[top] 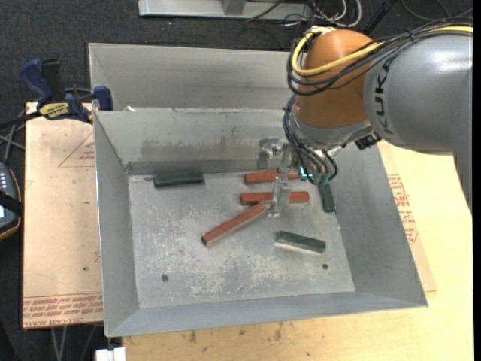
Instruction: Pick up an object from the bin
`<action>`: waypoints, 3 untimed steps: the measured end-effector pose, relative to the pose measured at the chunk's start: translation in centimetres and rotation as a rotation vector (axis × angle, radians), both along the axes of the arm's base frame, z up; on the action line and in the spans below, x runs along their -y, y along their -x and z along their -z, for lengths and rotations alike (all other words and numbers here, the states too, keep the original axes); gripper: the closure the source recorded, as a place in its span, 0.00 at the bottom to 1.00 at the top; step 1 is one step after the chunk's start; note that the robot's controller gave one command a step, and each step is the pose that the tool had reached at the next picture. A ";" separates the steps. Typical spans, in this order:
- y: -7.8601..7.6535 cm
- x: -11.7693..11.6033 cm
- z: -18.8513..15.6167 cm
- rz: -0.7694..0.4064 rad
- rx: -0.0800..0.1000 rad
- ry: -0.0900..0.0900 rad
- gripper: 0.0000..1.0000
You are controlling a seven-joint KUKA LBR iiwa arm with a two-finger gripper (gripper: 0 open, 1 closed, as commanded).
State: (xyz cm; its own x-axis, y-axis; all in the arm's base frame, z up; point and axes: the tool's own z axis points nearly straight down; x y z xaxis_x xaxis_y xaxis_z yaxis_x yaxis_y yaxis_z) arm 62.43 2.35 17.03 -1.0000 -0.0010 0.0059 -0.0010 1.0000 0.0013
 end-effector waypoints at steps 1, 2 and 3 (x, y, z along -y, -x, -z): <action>-0.2 0.0 -0.4 0.000 0.008 0.000 0.00; 0.7 -1.0 0.9 -0.124 0.009 0.000 0.00; 1.2 -1.6 7.0 -0.220 0.008 -0.001 0.00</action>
Offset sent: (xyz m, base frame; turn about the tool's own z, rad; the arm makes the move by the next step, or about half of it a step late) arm -0.0111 0.0137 -0.0150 -0.1759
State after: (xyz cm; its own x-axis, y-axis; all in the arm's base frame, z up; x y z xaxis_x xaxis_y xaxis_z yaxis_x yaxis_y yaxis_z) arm 61.23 3.93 10.04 -0.9756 -0.2196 -0.0016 -0.2196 0.9756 0.0010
